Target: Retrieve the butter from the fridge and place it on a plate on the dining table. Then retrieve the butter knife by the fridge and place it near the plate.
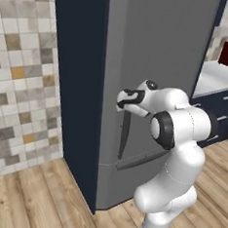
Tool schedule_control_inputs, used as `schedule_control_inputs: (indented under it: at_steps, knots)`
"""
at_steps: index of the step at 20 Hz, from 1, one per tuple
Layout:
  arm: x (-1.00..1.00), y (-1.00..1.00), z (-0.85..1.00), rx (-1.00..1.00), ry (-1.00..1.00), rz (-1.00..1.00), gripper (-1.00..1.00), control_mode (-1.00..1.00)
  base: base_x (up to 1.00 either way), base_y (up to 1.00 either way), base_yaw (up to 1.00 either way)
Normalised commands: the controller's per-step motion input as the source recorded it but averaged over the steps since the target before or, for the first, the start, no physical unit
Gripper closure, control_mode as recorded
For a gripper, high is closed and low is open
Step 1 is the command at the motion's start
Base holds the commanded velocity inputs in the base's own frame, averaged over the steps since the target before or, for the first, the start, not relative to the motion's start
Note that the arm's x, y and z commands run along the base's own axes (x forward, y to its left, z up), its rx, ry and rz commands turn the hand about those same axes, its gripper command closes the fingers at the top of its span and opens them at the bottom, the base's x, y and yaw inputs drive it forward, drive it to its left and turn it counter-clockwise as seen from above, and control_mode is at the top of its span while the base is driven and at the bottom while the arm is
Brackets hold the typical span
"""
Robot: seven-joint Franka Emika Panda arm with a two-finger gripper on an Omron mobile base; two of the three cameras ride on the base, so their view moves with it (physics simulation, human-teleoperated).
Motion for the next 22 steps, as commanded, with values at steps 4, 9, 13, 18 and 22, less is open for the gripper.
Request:
schedule_control_inputs:
  at_steps: [4,9,13,18,22]
  knots:
    - [0.49,0.0,-0.65,0.03,-0.15,0.12,1.0,-1.0,0.0,0.0,0.0]
    - [0.32,0.0,-0.22,0.01,0.0,0.06,1.0,-1.0,0.0,0.0,0.0]
    - [-0.09,-0.22,0.16,0.0,0.22,0.0,1.0,-1.0,0.0,0.0,0.0]
    - [-0.82,-0.91,0.2,0.0,0.26,0.0,1.0,-1.0,0.0,0.0,0.0]
    - [-1.0,-1.0,0.01,0.0,0.15,0.0,1.0,-1.0,0.0,0.0,0.0]
